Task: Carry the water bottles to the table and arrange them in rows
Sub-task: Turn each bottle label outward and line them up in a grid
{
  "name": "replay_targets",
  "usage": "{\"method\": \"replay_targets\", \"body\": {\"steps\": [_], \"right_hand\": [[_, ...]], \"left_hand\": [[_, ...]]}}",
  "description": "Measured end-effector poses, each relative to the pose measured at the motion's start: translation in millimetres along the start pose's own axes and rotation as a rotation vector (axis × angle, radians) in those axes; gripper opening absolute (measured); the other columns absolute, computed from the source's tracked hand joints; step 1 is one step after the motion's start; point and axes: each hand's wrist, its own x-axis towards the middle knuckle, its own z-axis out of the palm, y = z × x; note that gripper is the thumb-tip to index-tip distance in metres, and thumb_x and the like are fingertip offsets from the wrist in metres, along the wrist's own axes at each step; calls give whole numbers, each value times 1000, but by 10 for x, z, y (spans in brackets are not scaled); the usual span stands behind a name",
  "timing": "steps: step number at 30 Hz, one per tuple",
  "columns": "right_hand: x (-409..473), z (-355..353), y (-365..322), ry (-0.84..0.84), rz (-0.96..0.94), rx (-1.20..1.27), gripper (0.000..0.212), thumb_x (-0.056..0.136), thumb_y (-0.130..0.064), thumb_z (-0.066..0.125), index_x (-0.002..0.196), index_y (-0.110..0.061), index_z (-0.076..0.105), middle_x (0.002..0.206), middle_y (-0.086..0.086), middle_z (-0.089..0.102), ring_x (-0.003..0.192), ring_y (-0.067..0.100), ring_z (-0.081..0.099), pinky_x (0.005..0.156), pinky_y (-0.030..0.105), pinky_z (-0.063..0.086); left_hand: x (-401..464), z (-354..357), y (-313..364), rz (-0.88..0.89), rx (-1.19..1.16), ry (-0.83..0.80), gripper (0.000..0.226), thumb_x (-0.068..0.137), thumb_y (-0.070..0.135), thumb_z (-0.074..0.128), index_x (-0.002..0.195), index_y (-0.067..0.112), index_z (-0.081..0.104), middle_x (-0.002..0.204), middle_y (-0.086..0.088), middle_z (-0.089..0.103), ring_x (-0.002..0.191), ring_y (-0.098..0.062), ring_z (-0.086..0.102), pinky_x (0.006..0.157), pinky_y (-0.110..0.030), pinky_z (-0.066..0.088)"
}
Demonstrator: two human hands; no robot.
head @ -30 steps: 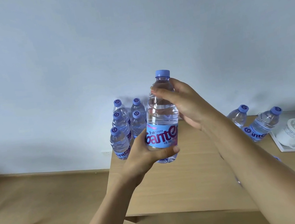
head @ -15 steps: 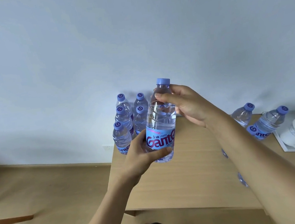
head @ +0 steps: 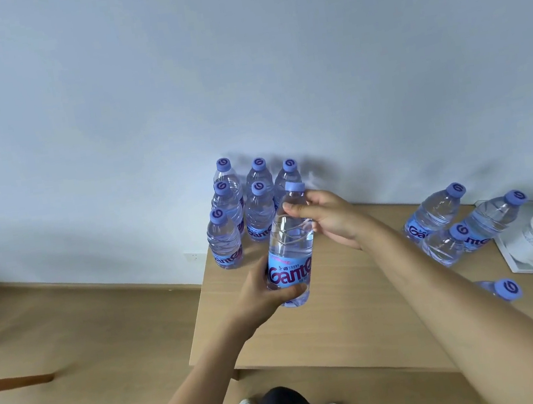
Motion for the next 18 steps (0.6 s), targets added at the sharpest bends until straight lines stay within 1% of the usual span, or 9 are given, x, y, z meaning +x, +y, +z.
{"method": "replay_targets", "body": {"steps": [2,3,6,8,9,11,12,15,18], "right_hand": [[46,13,40,7,10,-12,40,94,-10,63,128,8,55,130,24,62,115,29,62,105,45,46],[69,13,64,9,11,-15,38,93,-10,64,127,7,57,129,22,63,117,29,62,106,44,45],[135,14,148,-1,-1,-43,24,93,-8,65,117,-4,63,115,9,70,104,17,66,91,26,53],[169,31,220,-16,-16,-106,18,93,-7,65,110,-12,64,106,0,71,97,8,67,82,17,51],[182,47,268,-15,-19,-130,20,92,-7,66,111,-13,64,106,-2,71,97,8,66,85,18,51],[197,75,392,6,-22,-167,25,91,-8,69,115,-13,63,109,-1,70,103,11,64,96,27,50],[194,89,469,11,-20,-182,25,90,-9,70,113,-16,64,108,-4,70,103,11,64,98,29,49],[157,146,711,16,-9,-244,26,89,-9,72,107,-26,64,106,-11,71,102,7,64,97,28,48],[134,227,929,41,-5,-305,39,87,-10,74,123,-17,60,123,0,67,116,17,61,105,35,45]], "left_hand": [[19,-28,-37,0,3,-1,50,76,5,81,119,13,57,108,-9,70,102,-26,67,87,-38,58],[30,-42,-56,1,5,-2,51,76,4,81,119,13,57,108,-9,69,102,-25,67,87,-39,58],[74,-80,-120,13,39,0,50,75,5,82,118,13,58,107,-8,70,101,-21,67,84,-37,59],[121,-99,-194,11,72,16,50,73,4,83,117,12,59,108,-7,70,102,-19,66,83,-32,57],[144,-105,-243,4,79,30,51,72,3,83,117,12,60,108,-7,70,102,-19,65,83,-31,57],[189,-115,-352,-9,85,64,54,70,0,84,118,10,60,109,-7,70,101,-18,65,82,-26,56],[212,-120,-412,-16,87,84,56,69,-2,84,118,8,59,109,-7,70,98,-17,65,79,-22,55],[281,-133,-620,-46,70,139,62,65,-16,80,119,1,55,103,-8,66,86,-14,61,66,-12,51],[347,-129,-831,-59,79,184,68,62,-22,78,121,-6,51,104,-13,62,84,-16,58,63,-10,49]]}}
